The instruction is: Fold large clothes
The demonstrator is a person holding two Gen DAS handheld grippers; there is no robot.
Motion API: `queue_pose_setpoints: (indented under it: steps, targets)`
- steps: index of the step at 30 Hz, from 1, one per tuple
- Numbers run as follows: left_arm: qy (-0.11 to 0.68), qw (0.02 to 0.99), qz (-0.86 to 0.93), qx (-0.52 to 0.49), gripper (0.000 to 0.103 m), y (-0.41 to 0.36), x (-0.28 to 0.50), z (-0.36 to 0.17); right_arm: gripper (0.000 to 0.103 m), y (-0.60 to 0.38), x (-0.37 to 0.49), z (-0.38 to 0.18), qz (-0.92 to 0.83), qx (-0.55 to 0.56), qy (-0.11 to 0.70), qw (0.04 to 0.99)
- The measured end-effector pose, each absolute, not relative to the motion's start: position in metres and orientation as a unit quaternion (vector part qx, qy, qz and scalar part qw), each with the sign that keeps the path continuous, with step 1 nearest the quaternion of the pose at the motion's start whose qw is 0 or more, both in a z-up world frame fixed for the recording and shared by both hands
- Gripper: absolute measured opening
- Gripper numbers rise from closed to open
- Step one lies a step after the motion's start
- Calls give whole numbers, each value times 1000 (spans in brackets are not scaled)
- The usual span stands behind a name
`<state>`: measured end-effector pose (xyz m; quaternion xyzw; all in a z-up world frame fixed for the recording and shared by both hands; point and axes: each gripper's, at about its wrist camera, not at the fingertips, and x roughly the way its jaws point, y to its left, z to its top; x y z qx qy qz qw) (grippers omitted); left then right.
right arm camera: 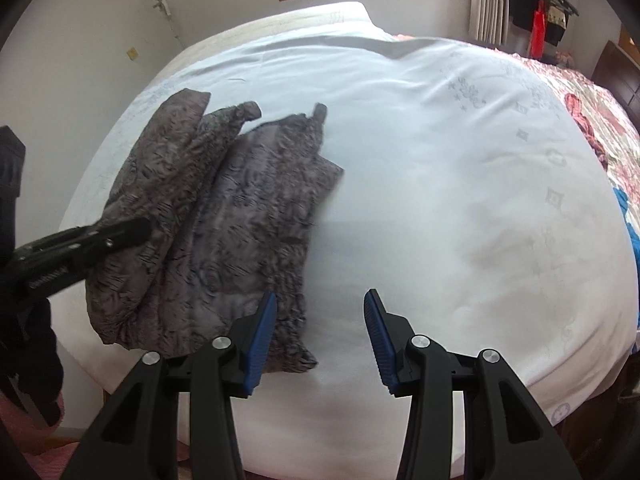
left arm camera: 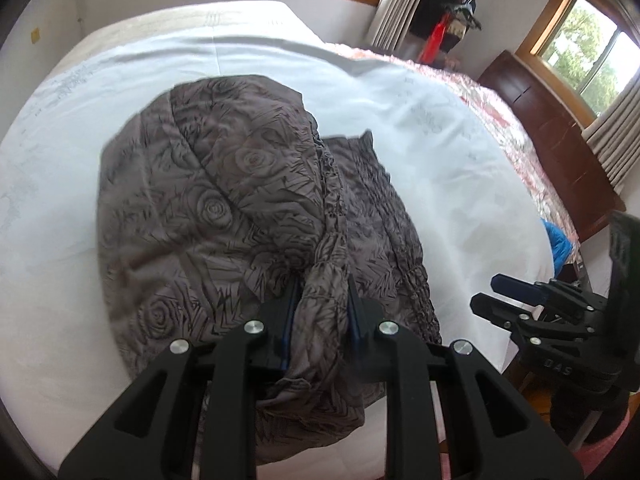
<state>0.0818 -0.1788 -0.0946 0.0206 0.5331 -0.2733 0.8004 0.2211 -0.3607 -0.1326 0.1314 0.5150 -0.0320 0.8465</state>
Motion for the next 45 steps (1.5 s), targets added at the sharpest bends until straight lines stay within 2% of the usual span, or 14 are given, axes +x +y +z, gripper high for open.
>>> queue_pose_setpoints:
  steps: [20, 23, 26, 30, 36, 40, 45]
  targets:
    - [554, 786, -276, 11, 21, -192, 84, -147, 46, -371, 243, -156, -12, 136, 542, 829]
    - [547, 785, -291, -9, 25, -186, 83, -140, 47, -370, 248, -149, -1, 143, 535, 833]
    - [545, 769, -332, -40, 48, -175, 80, -124, 55, -368, 255, -136, 6, 139, 521, 842]
    - [529, 772, -350, -48, 52, -155, 67, -89, 68, -361, 268, -119, 22, 129, 507, 852]
    - [506, 764, -374, -144, 59, -92, 72, -47, 83, -342, 297, -100, 61, 123, 502, 854]
    - [509, 812, -261, -112, 57, -57, 95, -59, 85, -323, 328, -106, 106, 146, 528, 830]
    - [534, 827, -166, -55, 56, -41, 120, -91, 85, -304, 359, -127, 132, 185, 572, 788]
